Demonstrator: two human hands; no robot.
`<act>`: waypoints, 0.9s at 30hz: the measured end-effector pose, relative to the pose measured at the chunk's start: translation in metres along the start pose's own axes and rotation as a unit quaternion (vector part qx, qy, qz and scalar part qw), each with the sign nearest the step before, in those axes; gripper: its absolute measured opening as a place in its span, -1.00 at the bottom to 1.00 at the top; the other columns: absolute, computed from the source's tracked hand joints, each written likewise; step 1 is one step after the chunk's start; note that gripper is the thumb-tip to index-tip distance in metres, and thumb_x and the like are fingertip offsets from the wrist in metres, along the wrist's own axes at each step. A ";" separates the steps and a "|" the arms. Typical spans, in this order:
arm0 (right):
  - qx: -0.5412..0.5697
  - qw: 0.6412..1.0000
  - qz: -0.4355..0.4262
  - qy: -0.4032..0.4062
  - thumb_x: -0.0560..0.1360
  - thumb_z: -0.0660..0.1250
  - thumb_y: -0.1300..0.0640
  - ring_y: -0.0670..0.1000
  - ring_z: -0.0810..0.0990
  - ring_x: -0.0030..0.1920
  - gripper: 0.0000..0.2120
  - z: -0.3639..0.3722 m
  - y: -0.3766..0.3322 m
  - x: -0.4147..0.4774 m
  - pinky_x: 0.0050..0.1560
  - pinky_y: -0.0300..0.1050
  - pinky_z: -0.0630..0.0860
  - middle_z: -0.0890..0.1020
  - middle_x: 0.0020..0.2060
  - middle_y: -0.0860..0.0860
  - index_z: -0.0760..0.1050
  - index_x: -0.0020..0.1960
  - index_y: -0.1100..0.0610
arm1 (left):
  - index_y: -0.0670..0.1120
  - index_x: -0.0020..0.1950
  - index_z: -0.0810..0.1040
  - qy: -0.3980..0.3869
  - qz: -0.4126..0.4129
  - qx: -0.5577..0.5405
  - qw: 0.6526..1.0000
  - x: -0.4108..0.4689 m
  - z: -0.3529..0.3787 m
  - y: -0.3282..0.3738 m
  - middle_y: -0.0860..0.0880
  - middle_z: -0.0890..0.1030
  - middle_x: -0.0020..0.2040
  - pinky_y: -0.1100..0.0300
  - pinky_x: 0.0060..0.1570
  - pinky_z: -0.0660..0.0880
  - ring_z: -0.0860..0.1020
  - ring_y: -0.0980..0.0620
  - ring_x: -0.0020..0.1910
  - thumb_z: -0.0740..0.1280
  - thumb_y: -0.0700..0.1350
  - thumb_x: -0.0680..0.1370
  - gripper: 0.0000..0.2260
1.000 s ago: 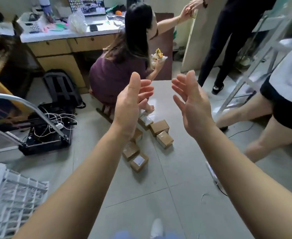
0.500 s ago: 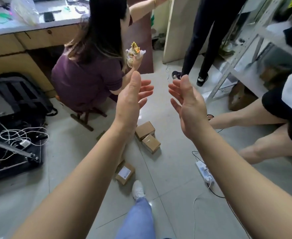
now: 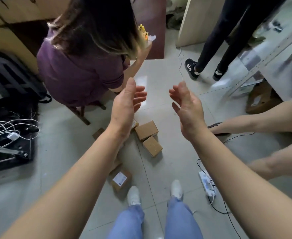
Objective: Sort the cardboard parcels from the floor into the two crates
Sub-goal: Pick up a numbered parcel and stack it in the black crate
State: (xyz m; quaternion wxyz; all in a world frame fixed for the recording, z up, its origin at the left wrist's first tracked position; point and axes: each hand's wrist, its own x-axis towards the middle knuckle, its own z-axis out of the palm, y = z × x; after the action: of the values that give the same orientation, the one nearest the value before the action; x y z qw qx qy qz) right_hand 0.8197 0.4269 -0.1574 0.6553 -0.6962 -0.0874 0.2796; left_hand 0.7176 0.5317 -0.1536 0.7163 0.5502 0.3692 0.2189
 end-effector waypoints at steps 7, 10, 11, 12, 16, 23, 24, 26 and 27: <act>-0.054 0.996 0.051 -0.044 0.56 0.17 -0.20 -0.03 0.56 0.17 -0.72 -0.009 0.063 0.100 0.31 -0.02 0.40 0.61 0.02 -0.04 0.50 -0.05 -0.02 | -0.01 -0.11 0.61 0.094 -0.046 -0.009 0.994 0.076 0.010 -0.082 -0.06 0.65 -0.04 0.03 0.19 0.44 0.60 0.00 0.00 0.09 0.20 0.60 -0.59; -0.083 0.992 0.070 -0.059 0.56 0.18 -0.20 -0.05 0.56 0.16 -0.72 -0.014 0.105 0.147 0.26 -0.08 0.41 0.61 -0.01 -0.06 0.50 -0.08 -0.02 | -0.05 -0.07 0.59 0.142 -0.081 -0.021 0.986 0.108 0.013 -0.139 -0.07 0.64 -0.06 0.05 0.14 0.46 0.60 0.00 -0.01 0.10 0.20 0.61 -0.59; -0.093 0.991 0.072 -0.065 0.56 0.18 -0.20 -0.05 0.56 0.16 -0.72 -0.016 0.121 0.161 0.24 -0.09 0.41 0.61 -0.02 -0.07 0.50 -0.09 -0.02 | -0.06 -0.07 0.58 0.155 -0.092 -0.024 0.983 0.119 0.015 -0.159 -0.07 0.64 -0.06 0.10 0.08 0.47 0.59 0.00 -0.02 0.09 0.19 0.61 -0.60; -0.107 0.989 0.074 -0.071 0.56 0.17 -0.20 -0.04 0.56 0.15 -0.72 -0.017 0.139 0.175 0.22 -0.10 0.41 0.61 -0.03 -0.07 0.49 -0.10 -0.02 | -0.06 -0.06 0.58 0.164 -0.099 -0.022 0.981 0.131 0.016 -0.178 -0.07 0.64 -0.05 0.17 0.02 0.48 0.59 0.01 -0.02 0.09 0.18 0.62 -0.60; -0.162 0.979 0.089 -0.087 0.57 0.17 -0.19 0.08 0.55 0.16 -0.63 -0.021 0.223 0.224 0.22 0.00 0.43 0.62 0.04 0.10 0.51 -0.08 0.10 | -0.08 -0.03 0.57 0.184 -0.117 0.005 0.976 0.175 0.016 -0.263 -0.08 0.63 -0.03 0.23 -0.08 0.43 0.59 0.05 -0.05 0.10 0.20 0.61 -0.59; -0.222 0.958 0.142 -0.114 0.58 0.15 -0.17 -0.09 0.48 0.06 -0.65 -0.022 0.389 0.291 0.02 -0.25 0.35 0.52 -0.08 -0.16 0.49 0.16 0.05 | -0.01 -0.04 0.55 0.193 -0.181 0.105 0.959 0.243 0.001 -0.418 0.00 0.58 -0.03 0.09 0.08 0.40 0.53 -0.01 0.05 0.06 0.23 0.60 -0.60; -0.230 0.955 0.147 -0.115 0.59 0.14 -0.17 -0.10 0.46 0.04 -0.61 -0.022 0.410 0.301 0.00 -0.26 0.33 0.51 -0.07 -0.16 0.47 0.23 0.08 | -0.03 0.01 0.54 0.198 -0.190 0.109 0.956 0.253 -0.002 -0.439 0.02 0.57 -0.06 0.10 0.08 0.40 0.52 -0.01 0.05 0.05 0.23 0.60 -0.59; -0.243 0.951 0.151 -0.115 0.60 0.12 -0.16 -0.13 0.41 0.01 -0.55 -0.021 0.450 0.320 0.02 -0.26 0.31 0.46 -0.04 -0.14 0.45 0.30 0.13 | -0.07 0.13 0.53 0.209 -0.213 0.106 0.949 0.272 -0.006 -0.476 0.08 0.52 -0.11 0.17 -0.04 0.38 0.49 0.05 -0.01 0.05 0.21 0.61 -0.57; -0.250 0.950 0.151 -0.114 0.60 0.11 -0.16 -0.13 0.40 0.01 -0.53 -0.020 0.469 0.329 0.04 -0.23 0.30 0.45 -0.02 -0.12 0.43 0.32 0.15 | -0.09 0.16 0.51 0.212 -0.224 0.112 0.945 0.280 -0.008 -0.494 0.10 0.49 -0.13 0.22 -0.13 0.35 0.48 0.09 -0.08 0.05 0.21 0.62 -0.56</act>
State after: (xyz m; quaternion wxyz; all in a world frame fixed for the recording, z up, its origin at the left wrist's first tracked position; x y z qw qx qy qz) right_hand 0.9875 0.5117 -0.6986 0.3963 -0.8060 -0.1227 0.4221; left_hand 0.8430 0.5905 -0.7043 0.5859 0.4708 0.6483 0.1214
